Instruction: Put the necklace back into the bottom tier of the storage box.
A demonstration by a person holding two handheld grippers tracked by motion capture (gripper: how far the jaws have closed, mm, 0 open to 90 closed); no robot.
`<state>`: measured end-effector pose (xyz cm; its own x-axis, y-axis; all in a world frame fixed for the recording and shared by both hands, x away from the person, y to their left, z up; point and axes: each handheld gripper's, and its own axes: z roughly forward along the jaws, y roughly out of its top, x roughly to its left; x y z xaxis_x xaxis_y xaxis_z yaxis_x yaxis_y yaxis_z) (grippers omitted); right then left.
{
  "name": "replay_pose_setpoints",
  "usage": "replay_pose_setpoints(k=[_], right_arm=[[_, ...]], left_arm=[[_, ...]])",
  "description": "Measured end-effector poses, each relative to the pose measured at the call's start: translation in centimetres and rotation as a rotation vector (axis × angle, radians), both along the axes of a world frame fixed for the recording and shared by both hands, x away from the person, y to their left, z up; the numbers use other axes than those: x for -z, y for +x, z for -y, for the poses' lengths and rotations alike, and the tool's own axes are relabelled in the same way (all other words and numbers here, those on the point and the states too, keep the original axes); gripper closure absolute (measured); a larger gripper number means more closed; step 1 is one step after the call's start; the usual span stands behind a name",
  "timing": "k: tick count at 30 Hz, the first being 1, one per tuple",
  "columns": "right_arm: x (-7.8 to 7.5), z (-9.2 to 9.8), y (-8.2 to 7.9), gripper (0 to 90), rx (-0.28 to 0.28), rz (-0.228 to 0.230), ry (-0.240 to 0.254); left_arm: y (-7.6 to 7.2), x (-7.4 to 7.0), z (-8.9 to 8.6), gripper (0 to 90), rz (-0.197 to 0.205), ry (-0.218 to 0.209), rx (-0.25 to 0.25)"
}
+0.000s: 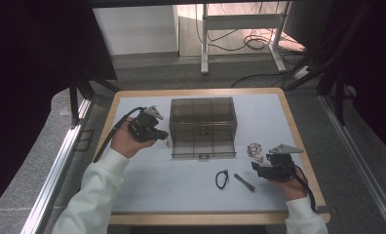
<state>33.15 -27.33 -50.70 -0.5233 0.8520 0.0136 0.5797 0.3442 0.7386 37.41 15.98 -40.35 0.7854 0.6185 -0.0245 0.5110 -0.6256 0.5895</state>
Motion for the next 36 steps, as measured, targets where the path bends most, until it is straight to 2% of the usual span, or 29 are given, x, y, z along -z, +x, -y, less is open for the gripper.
replay_pose_setpoints(k=[9, 16, 24, 36], right_arm=[[0.1, 0.0, 0.1, 29.7, 0.005, -0.003, -0.004], [0.1, 0.2, 0.1, 29.7, 0.006, -0.006, -0.006], [0.3, 0.2, 0.1, 29.6, 0.005, -0.006, -0.011], [0.5, 0.2, 0.2, 29.6, 0.008, -0.015, -0.012]], left_arm=[[1.3, 0.9, 1.5, 90.0, -0.008, 0.015, 0.015], [2.0, 1.6, 2.4, 90.0, -0.023, 0.009, 0.022], [2.6, 3.5, 3.6, 90.0, -0.043, 0.04, 0.037], [3.0, 5.1, 3.7, 89.9, -0.069, 0.039, 0.037]])
